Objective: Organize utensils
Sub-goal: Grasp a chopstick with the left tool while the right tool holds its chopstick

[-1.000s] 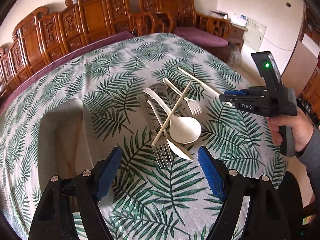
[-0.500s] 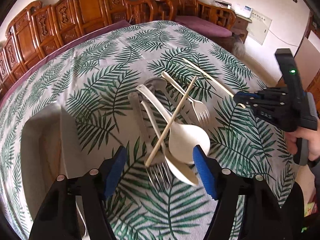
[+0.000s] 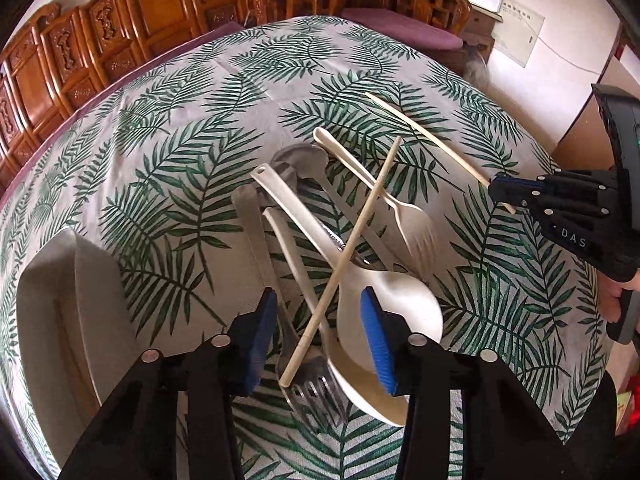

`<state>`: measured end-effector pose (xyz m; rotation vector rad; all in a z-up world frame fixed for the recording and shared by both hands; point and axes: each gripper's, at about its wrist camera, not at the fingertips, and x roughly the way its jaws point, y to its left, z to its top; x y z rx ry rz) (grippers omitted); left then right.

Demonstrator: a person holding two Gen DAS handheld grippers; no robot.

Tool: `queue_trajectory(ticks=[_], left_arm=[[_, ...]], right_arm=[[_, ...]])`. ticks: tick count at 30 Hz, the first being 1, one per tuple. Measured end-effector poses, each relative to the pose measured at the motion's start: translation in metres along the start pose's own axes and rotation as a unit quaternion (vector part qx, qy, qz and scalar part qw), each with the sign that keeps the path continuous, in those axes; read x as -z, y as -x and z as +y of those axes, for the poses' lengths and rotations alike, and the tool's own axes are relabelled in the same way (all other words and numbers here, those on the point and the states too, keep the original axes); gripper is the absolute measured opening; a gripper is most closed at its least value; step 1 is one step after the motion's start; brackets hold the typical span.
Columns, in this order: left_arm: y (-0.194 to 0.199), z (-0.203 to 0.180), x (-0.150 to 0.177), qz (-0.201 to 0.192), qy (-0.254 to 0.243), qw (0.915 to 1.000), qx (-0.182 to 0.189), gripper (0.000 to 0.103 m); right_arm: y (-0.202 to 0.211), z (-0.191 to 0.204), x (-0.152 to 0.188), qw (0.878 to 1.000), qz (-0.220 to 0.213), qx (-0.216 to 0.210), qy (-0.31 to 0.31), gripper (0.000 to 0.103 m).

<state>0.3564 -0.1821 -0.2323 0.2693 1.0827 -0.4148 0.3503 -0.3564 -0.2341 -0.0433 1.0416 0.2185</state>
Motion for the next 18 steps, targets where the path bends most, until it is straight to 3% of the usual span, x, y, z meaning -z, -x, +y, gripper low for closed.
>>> queue_trajectory(ticks=[6,11,18], left_arm=[[-0.003,-0.014,-0.005,0.001,-0.026,0.9995,-0.015,0.024],[-0.003,-0.015,-0.004,0.003,-0.032,0.9993,-0.021,0.004],[0.035,-0.009,0.004,-0.035,-0.006,0.9994,-0.007,0.004]], right_arm=[[0.0,0.0,0.0,1.0,-0.001,-0.001,-0.001,0.006],[0.0,0.0,0.001,1.0,-0.001,-0.001,0.0,0.006],[0.003,-0.001,0.001,1.0,0.001,-0.003,-0.01,0.005]])
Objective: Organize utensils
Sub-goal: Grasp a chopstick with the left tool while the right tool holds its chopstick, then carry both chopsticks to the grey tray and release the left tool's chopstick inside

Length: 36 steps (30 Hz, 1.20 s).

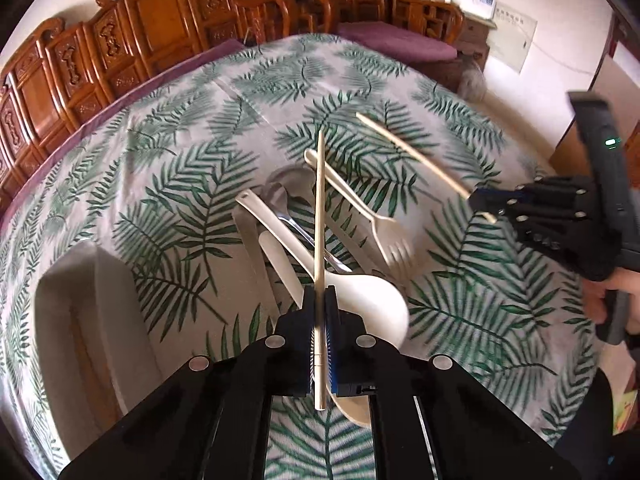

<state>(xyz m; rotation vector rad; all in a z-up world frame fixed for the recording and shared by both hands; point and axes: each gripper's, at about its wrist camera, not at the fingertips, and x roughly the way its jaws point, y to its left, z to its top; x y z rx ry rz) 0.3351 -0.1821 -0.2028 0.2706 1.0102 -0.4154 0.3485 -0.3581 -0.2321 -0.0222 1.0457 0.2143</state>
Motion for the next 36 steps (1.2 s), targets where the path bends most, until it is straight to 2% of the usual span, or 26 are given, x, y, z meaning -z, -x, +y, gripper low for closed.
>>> queue_trajectory(ticks=[11,21,29,36], left_arm=[[0.081,0.013,0.015,-0.061,0.012,0.998,0.01,0.004],[0.139,0.039,0.04,-0.096,0.019,0.9952,-0.006,0.004],[0.153,0.062,0.056,-0.1,0.036,0.9942,-0.018,0.004],[0.144,0.093,0.076,-0.082,0.065,0.994,-0.033,0.004]], right_arm=[[0.063,0.027,0.001,0.999,-0.032,0.013,0.025,0.005],[0.099,0.055,-0.001,0.998,-0.049,0.014,0.024,0.005],[0.113,0.089,-0.004,0.997,-0.055,0.008,0.047,0.005],[0.121,0.124,-0.005,0.996,-0.062,-0.011,0.069,0.005]])
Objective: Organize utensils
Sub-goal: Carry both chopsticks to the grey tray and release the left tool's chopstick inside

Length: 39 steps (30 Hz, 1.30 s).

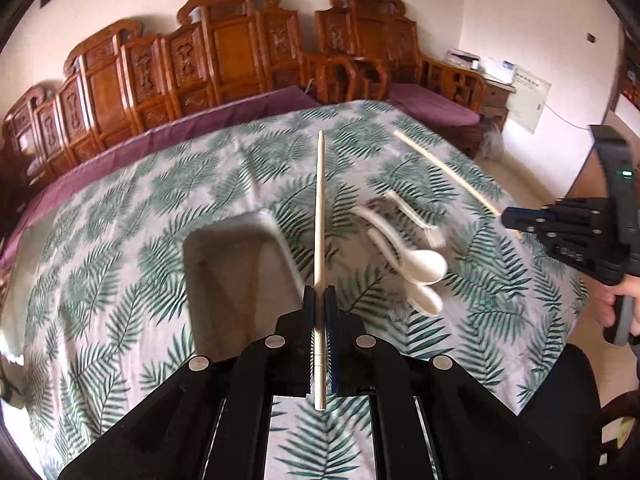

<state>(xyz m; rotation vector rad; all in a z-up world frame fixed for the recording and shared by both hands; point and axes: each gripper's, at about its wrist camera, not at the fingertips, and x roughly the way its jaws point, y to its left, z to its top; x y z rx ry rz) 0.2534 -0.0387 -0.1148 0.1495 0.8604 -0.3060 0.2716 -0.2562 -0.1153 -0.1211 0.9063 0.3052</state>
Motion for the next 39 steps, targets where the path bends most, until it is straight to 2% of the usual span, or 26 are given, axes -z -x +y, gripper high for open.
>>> queue_trajectory(ticks=[11,26,33,35,39], left_arm=[[-0.036,0.054,0.023,0.043,0.07,0.9964,-0.018,0.004],[-0.056,0.084,0.02,0.071,0.132,0.9887,-0.003,0.004],[-0.064,0.087,0.022,0.085,0.136,0.9871,0.0,0.004],[-0.064,0.088,0.02,0.083,0.135,0.9874,-0.004,0.01],[-0.054,0.093,0.02,0.068,0.14,0.9878,0.005,0.015]], right_arm=[[0.0,0.058,-0.007,0.998,-0.001,-0.044,0.041,0.005],[-0.013,0.102,-0.037,0.994,0.027,-0.096,0.049,0.006],[-0.024,0.12,-0.045,0.991,0.037,-0.114,0.055,0.006],[-0.026,0.124,-0.047,0.991,0.039,-0.116,0.058,0.006],[-0.03,0.129,-0.049,0.99,0.045,-0.121,0.055,0.006]])
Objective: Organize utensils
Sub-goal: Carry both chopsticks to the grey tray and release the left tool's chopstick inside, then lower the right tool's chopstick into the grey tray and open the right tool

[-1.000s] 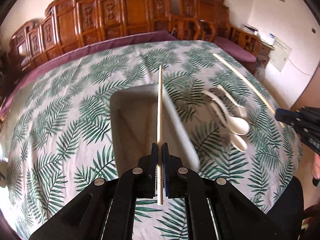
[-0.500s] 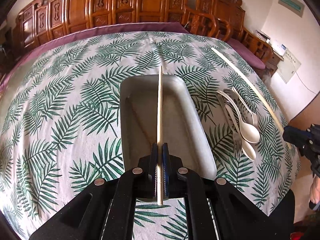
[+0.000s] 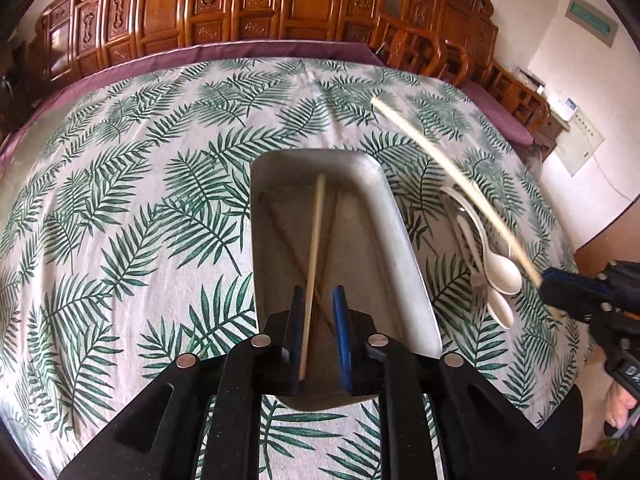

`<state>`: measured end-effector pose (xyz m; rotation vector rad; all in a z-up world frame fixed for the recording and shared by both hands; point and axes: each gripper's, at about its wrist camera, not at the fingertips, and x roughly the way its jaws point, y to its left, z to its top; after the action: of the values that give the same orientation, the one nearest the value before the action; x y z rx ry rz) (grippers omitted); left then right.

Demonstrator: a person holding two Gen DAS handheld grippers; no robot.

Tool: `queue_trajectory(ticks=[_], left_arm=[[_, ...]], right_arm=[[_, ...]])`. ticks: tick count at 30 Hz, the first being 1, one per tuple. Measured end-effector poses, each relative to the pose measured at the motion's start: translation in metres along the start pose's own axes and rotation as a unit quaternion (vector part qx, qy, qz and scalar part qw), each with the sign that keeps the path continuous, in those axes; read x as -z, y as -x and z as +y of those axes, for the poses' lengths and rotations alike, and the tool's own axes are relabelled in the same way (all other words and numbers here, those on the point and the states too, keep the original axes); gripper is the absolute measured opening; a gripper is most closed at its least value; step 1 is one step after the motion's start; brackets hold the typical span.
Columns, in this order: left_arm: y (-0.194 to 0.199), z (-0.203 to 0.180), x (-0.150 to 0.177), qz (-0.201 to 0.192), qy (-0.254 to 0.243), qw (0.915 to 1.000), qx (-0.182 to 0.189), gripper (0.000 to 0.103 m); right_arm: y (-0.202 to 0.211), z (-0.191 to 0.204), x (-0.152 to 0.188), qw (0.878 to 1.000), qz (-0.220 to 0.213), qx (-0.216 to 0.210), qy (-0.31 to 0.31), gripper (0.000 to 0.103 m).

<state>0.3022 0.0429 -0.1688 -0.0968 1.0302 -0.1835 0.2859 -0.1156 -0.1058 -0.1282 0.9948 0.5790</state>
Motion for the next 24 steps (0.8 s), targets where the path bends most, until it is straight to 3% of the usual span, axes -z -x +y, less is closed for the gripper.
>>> queue_trajectory(ticks=[8,15,24], left_arm=[[0.048,0.012,0.009,-0.054,0.007,0.9985,-0.003,0.032],[0.082,0.021,0.013,-0.087,-0.004,0.996,-0.019,0.034],[0.1,0.027,0.025,-0.096,-0.013,0.9949,-0.028,0.034]], right_arm=[[-0.02,0.018,0.001,1.0,0.017,-0.006,-0.002,0.006],[-0.041,0.035,0.001,0.999,0.035,0.004,-0.009,0.006],[-0.069,0.043,-0.013,0.997,0.073,0.013,-0.028,0.006]])
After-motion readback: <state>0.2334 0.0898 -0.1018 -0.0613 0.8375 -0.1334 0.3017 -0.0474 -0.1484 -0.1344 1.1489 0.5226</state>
